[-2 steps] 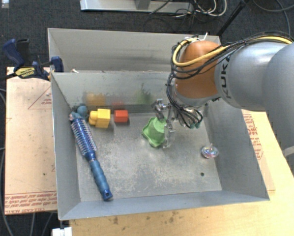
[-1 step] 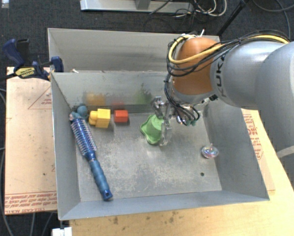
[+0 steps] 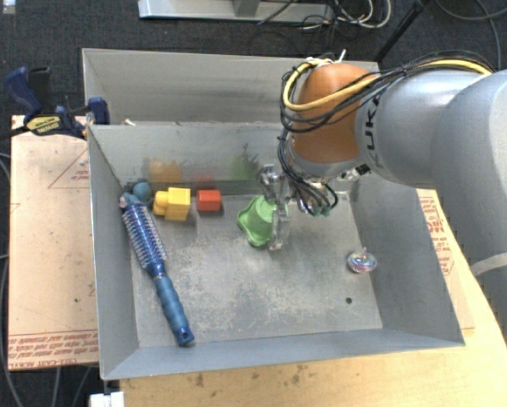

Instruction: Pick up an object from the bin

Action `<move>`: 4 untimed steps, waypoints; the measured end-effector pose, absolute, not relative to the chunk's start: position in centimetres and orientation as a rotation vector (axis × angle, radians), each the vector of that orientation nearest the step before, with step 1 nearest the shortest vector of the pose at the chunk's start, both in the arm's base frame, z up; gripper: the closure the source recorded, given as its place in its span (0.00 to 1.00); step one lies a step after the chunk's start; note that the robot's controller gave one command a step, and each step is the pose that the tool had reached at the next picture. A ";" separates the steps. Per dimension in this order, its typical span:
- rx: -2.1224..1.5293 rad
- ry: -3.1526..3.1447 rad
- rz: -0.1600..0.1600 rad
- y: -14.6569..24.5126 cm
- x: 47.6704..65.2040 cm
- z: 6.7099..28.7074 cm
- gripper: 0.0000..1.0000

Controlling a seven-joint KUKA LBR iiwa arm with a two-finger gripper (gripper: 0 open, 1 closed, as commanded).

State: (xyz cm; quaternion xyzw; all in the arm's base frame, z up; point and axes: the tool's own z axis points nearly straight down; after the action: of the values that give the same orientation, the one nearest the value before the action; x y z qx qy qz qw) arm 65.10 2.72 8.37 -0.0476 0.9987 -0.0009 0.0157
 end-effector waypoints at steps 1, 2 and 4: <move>-0.122 3.113 0.003 3.2 66.2 8.3 0.00; -0.121 3.111 0.003 3.2 66.2 8.4 1.00; -0.743 3.028 -0.004 4.4 65.4 9.5 1.00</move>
Offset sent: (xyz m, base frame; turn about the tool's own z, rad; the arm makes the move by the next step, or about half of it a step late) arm 0.0017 0.0043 -0.0137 0.0175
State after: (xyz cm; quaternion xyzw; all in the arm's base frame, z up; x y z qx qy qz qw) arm 65.39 4.45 9.48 -0.2384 0.9711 -0.0013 0.0117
